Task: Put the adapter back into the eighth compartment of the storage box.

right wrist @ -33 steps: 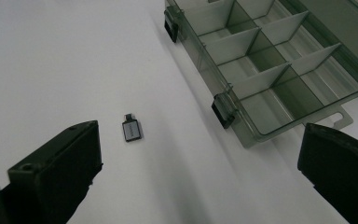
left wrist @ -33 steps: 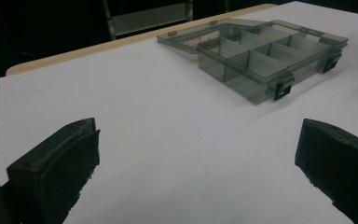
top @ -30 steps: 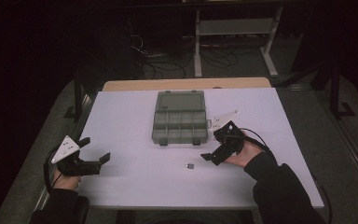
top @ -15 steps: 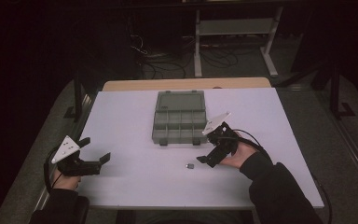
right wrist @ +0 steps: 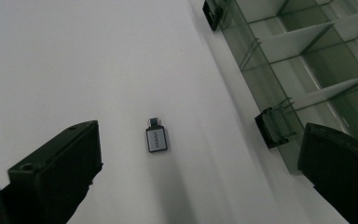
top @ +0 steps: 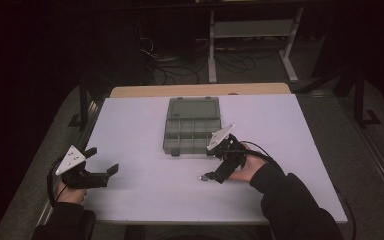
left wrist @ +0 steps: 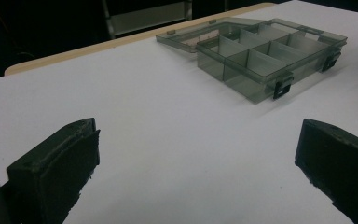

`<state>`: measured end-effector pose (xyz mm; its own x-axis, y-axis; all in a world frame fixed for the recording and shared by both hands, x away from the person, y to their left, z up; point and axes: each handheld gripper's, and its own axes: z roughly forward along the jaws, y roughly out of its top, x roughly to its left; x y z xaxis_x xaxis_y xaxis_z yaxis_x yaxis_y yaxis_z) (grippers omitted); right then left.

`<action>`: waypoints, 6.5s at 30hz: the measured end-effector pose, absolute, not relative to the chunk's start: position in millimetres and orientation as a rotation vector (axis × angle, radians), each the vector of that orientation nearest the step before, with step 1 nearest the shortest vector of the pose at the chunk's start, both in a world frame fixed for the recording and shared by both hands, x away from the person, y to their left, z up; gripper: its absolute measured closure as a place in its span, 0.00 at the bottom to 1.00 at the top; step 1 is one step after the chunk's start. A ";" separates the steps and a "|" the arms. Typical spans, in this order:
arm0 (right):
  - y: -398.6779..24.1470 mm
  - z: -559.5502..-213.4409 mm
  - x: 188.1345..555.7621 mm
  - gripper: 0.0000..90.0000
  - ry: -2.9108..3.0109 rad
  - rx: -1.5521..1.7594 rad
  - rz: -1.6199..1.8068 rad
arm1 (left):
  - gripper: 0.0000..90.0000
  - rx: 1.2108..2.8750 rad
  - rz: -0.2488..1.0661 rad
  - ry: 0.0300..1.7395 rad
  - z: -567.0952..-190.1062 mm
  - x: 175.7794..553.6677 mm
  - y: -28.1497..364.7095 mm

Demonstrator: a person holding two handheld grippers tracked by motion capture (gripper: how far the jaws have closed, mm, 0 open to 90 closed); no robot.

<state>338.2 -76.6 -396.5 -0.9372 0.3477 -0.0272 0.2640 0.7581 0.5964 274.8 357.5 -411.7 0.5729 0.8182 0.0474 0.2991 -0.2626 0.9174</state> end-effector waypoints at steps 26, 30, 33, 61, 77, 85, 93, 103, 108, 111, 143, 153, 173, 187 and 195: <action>-54.0 -424.9 339.7 0.03 2.913 0.406 0.805 | 0.00 1.831 0.662 0.904 -411.7 274.7 356.5; -53.3 -426.1 339.3 0.04 2.917 0.397 0.797 | 0.00 1.831 0.662 0.903 -411.7 274.7 356.5; -52.6 -426.6 339.3 0.07 2.922 0.382 0.801 | 0.00 1.835 0.663 0.899 -411.7 274.6 355.8; -51.7 -430.5 338.5 0.49 2.967 0.306 0.784 | 0.00 1.843 0.659 0.895 -412.1 274.6 354.7; -47.5 -433.9 337.3 0.67 2.995 0.276 0.764 | 0.00 1.846 0.659 0.893 -412.1 274.4 354.2; -46.9 -434.6 337.1 0.74 2.995 0.272 0.753 | 0.00 1.847 0.657 0.892 -412.2 274.6 354.0; -46.8 -434.2 336.8 0.83 3.003 0.262 0.749 | 0.00 1.850 0.655 0.889 -412.2 274.6 353.8; -46.5 -433.8 338.4 0.83 3.014 0.273 0.746 | 0.00 1.848 0.652 0.886 -412.0 274.3 353.9; -48.9 -428.5 339.2 0.83 2.999 0.280 0.770 | 0.00 1.848 0.651 0.886 -412.0 274.2 353.8; -50.3 -425.8 339.8 0.83 2.992 0.281 0.787 | 0.00 1.847 0.651 0.887 -412.1 274.2 353.9; -74.9 -393.9 348.6 0.83 2.916 0.326 0.926 | 0.00 1.851 0.660 0.897 -412.6 274.8 354.5; -74.4 -381.6 358.7 0.83 2.908 0.321 0.915 | 0.00 1.857 0.662 0.894 -412.7 274.8 354.1; -82.1 -355.1 380.6 0.83 2.861 0.344 0.932 | 0.00 1.860 0.657 0.889 -412.7 274.8 354.1; -84.3 -344.8 396.8 0.83 2.830 0.376 0.936 | 0.00 1.859 0.657 0.893 -412.7 274.5 354.5; -89.2 -346.8 412.1 0.83 2.817 0.442 0.966 | 0.00 1.862 0.657 0.892 -412.7 274.5 354.6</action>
<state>412.1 -89.2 -346.8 -0.9485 0.3156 -0.0283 0.2319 0.7522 0.6168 274.5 354.6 -412.7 0.5919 0.8033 0.0660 0.3014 -0.2965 0.9062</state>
